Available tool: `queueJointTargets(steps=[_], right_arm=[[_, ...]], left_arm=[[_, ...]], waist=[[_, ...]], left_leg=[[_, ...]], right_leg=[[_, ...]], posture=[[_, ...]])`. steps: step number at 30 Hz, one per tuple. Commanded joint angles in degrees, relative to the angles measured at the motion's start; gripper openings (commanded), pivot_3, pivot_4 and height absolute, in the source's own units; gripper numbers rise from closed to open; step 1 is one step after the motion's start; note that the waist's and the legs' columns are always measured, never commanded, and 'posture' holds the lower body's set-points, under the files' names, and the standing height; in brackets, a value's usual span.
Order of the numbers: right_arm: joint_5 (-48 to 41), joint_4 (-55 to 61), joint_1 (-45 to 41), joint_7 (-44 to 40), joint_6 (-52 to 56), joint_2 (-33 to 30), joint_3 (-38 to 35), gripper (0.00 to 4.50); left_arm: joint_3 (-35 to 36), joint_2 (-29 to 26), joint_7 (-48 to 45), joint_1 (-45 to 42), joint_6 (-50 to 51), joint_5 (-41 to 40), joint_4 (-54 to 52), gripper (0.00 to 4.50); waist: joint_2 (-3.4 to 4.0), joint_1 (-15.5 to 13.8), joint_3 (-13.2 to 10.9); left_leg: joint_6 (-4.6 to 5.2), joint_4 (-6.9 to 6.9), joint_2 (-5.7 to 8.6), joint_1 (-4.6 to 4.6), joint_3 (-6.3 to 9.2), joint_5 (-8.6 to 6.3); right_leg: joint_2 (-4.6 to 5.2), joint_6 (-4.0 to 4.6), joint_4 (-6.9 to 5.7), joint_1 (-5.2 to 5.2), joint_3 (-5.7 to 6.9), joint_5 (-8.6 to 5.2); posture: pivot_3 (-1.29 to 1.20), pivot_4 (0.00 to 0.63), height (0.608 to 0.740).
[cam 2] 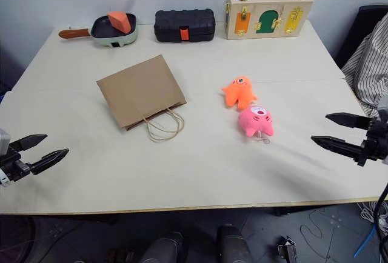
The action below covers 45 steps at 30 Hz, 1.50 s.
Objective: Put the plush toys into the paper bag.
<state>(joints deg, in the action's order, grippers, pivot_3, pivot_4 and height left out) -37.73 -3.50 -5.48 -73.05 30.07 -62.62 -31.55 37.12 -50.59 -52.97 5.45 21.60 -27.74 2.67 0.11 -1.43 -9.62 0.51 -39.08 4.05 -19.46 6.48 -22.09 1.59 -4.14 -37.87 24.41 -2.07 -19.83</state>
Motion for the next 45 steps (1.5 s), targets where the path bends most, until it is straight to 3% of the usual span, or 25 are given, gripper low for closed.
queueJointTargets(steps=[1,15,21,25,29,33,36,42,45], right_arm=[[-0.5,1.2,0.0,-0.1,-0.5,0.0,-2.2,4.5],[-0.2,2.2,-1.5,1.1,-1.0,0.3,-1.1,4.5],[-3.5,11.6,-2.7,4.4,2.0,2.4,-0.1,4.5],[-7.6,22.5,-3.6,9.6,7.0,4.5,3.6,4.5],[-9.1,33.2,-4.5,14.7,8.3,7.3,9.0,4.5],[-6.8,40.8,-5.2,19.3,8.3,9.8,16.6,4.5],[-7.0,43.4,-5.6,21.6,8.5,11.4,19.5,4.5],[-8.7,45.4,-6.9,27.3,9.9,14.4,21.1,4.5],[-10.2,46.5,-6.0,28.8,10.8,14.3,19.8,4.5]], left_arm=[[0.5,-1.3,-0.9,0.6,-0.3,-0.1,-1.8,4.48],[-2.4,-2.7,-1.4,-2.5,1.6,0.5,-3.6,4.48],[-11.6,-6.8,-6.4,-12.6,3.3,-0.6,-4.8,4.48],[-23.5,-8.0,-14.1,-23.9,-0.7,3.0,-2.2,4.48],[-36.2,-3.6,-17.3,-38.1,-8.2,11.6,5.8,4.48],[-45.3,4.3,-18.9,-51.2,-15.0,19.2,17.6,4.48],[-48.9,7.8,-19.1,-56.1,-20.9,23.5,25.0,4.48],[-53.7,12.2,-17.9,-62.5,-34.5,31.6,38.6,4.48],[-54.4,13.5,-18.7,-64.8,-39.6,33.2,43.8,3.84]], waist=[[0.0,0.0,0.0],[0.0,-0.1,0.0],[0.01,-0.1,0.0],[0.01,0.0,0.0],[0.0,-0.1,0.0],[-0.07,-0.1,0.1],[-0.16,0.2,0.0],[-0.3,0.5,0.0],[-0.33,0.2,0.0]], left_leg=[[0.0,0.0,0.0,0.0,0.0,0.0],[0.0,-0.02,0.0,0.0,0.0,0.0],[-0.01,-0.03,0.0,-0.02,0.01,0.01],[-0.04,-0.04,0.01,-0.05,0.01,0.02],[-0.08,-0.08,0.02,-0.11,0.03,0.04],[-0.09,-0.45,0.07,-0.52,0.19,0.05],[-0.08,-1.0,0.2,-1.17,0.21,0.03],[-0.1,-1.04,0.19,-1.19,0.14,0.04],[-0.1,-1.1,0.2,-1.19,0.14,0.04]], right_leg=[[0.0,0.0,0.0,0.0,0.0,0.0],[0.0,0.0,-0.01,0.0,-0.01,0.0],[0.0,0.0,-0.05,0.02,0.01,0.0],[0.0,-0.01,-0.09,0.06,0.02,0.0],[-0.01,-0.01,-0.11,0.11,0.06,0.01],[-0.01,-0.05,-0.16,0.35,0.21,0.03],[0.08,-0.07,-0.78,1.06,0.25,0.04],[0.08,-0.08,-0.8,1.15,0.26,0.04],[0.09,-0.08,-0.85,1.15,0.25,0.04]], posture=[[0.0,0.15,0.74],[0.0,0.15,0.74],[0.0,0.15,0.74],[0.0,0.15,0.74],[0.0,0.15,0.74],[0.0,0.15,0.74],[0.0,0.15,0.74],[0.0,0.15,0.74],[0.0,0.15,0.74]])
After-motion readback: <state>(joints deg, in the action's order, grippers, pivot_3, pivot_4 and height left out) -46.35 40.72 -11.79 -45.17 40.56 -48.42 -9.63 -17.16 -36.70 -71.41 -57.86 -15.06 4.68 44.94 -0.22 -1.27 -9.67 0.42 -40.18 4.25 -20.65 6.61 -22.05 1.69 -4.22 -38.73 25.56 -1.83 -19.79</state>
